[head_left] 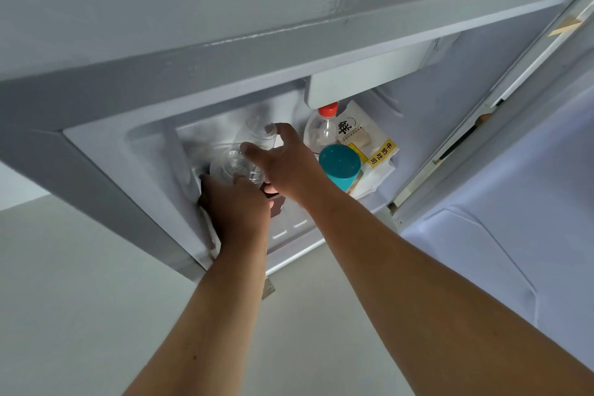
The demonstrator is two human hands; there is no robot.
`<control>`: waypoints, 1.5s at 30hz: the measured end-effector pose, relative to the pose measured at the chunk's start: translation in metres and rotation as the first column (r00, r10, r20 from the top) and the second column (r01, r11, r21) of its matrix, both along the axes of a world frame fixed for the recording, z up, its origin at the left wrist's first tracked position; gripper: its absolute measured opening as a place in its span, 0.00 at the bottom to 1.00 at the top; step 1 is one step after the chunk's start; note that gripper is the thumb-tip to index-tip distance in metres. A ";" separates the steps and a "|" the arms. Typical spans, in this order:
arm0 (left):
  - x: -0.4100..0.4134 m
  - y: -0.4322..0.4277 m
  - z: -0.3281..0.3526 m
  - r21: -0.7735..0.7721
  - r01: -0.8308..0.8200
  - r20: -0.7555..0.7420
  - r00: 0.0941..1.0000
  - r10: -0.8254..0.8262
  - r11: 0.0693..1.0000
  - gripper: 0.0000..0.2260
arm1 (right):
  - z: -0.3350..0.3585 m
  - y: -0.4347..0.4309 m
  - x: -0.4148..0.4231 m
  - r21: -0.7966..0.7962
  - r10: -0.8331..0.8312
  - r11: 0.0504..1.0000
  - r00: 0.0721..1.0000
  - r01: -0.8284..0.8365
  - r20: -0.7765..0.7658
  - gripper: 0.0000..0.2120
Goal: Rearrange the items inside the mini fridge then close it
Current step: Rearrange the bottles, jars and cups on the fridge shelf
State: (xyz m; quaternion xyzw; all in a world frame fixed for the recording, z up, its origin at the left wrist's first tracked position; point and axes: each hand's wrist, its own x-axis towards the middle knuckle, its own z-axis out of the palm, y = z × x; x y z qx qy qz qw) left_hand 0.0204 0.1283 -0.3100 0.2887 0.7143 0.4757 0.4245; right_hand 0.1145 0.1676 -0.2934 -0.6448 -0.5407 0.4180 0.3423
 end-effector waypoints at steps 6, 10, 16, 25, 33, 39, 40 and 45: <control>0.004 -0.027 0.009 0.029 0.138 -0.248 0.961 -0.127 0.990 0.35 | 0.005 -0.001 -0.010 -0.002 0.002 1.000 0.999 -0.002 -0.032 0.28; 0.003 -0.045 0.005 0.116 0.140 -0.319 0.943 -0.096 0.983 0.31 | 0.003 -0.003 -0.016 0.012 0.041 0.999 0.999 -0.041 -0.033 0.29; 0.013 -0.061 0.004 0.316 0.043 -0.143 0.990 0.003 0.948 0.21 | 0.001 -0.006 -0.021 0.078 0.049 0.996 0.999 -0.050 0.019 0.34; 0.023 -0.067 -0.016 0.165 0.191 -0.112 0.978 -0.174 0.968 0.08 | 0.004 -0.011 0.006 0.148 0.050 0.985 0.974 -0.084 0.221 0.41; 0.028 -0.057 -0.017 0.070 0.193 0.038 0.980 -0.196 0.979 0.10 | 0.015 0.000 0.006 0.098 0.047 0.994 0.994 -0.056 0.096 0.33; 0.016 -0.046 -0.022 0.072 0.096 0.192 0.975 -0.108 0.993 0.08 | 0.010 -0.004 -0.013 0.049 0.154 0.988 0.982 -0.149 -0.107 0.30; 0.014 -0.044 -0.024 0.072 0.080 0.216 0.972 -0.094 0.994 0.07 | 0.009 -0.004 -0.015 0.036 0.165 0.986 0.975 -0.161 -0.147 0.29; 0.007 -0.034 -0.028 0.094 0.041 0.244 0.968 -0.063 0.995 0.07 | 0.000 -0.004 -0.022 0.045 0.211 0.977 0.971 -0.207 -0.113 0.26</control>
